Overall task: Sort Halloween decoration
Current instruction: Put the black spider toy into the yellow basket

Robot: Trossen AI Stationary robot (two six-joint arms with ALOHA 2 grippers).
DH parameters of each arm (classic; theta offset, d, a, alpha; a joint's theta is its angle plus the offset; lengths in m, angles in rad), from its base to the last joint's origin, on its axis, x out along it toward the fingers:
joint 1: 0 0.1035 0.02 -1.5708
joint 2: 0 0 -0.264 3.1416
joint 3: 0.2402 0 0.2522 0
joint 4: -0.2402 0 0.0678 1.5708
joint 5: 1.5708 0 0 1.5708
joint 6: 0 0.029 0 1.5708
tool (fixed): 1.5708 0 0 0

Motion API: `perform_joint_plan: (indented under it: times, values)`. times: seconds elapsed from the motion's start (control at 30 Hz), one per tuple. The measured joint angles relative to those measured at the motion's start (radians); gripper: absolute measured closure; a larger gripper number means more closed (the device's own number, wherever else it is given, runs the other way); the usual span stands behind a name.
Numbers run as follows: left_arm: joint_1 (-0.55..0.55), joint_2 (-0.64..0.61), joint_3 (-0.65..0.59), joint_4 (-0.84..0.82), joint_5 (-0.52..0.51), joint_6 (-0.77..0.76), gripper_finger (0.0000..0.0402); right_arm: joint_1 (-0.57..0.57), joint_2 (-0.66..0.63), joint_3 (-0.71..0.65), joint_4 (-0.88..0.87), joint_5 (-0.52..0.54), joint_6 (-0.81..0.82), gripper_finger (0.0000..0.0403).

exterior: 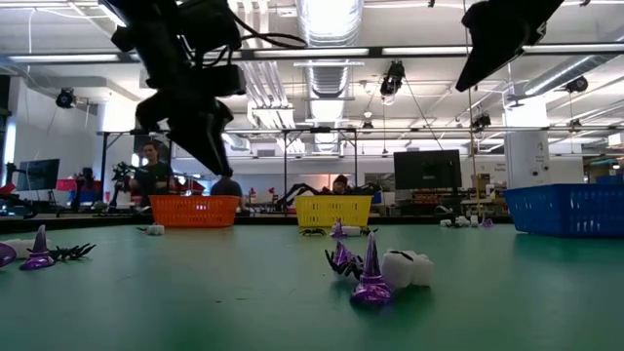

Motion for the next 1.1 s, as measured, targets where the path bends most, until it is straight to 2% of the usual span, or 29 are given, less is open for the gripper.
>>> perform_joint_plan:
  times: [0.2, 0.5, 0.63, 0.7, 0.83, 1.1]
  values:
    - [0.007, 0.004, 0.000, 0.135, 0.003, 0.027, 0.0288, -0.067, -0.001, 0.000, 0.000, -0.022, -0.049, 0.0296]
    - [0.060, 0.034, 0.000, 0.281, 0.006, 0.101, 0.0288, -0.099, -0.002, 0.000, 0.001, -0.022, -0.084, 0.0296]
    - [0.093, 0.089, 0.004, 0.359, 0.092, 0.136, 0.0288, -0.098, -0.002, 0.000, 0.002, -0.025, -0.084, 0.0296]
    - [0.100, 0.120, 0.029, 0.360, 0.137, 0.138, 0.0288, -0.098, -0.002, 0.000, 0.002, -0.025, -0.084, 0.0296]
    - [0.102, 0.198, 0.097, 0.313, 0.143, 0.171, 0.0288, -0.098, -0.002, 0.000, 0.003, -0.032, -0.083, 0.0296]
    - [0.102, 0.371, 0.267, 0.131, 0.206, 0.234, 0.0288, -0.098, -0.002, 0.000, 0.005, -0.048, -0.076, 0.0296]
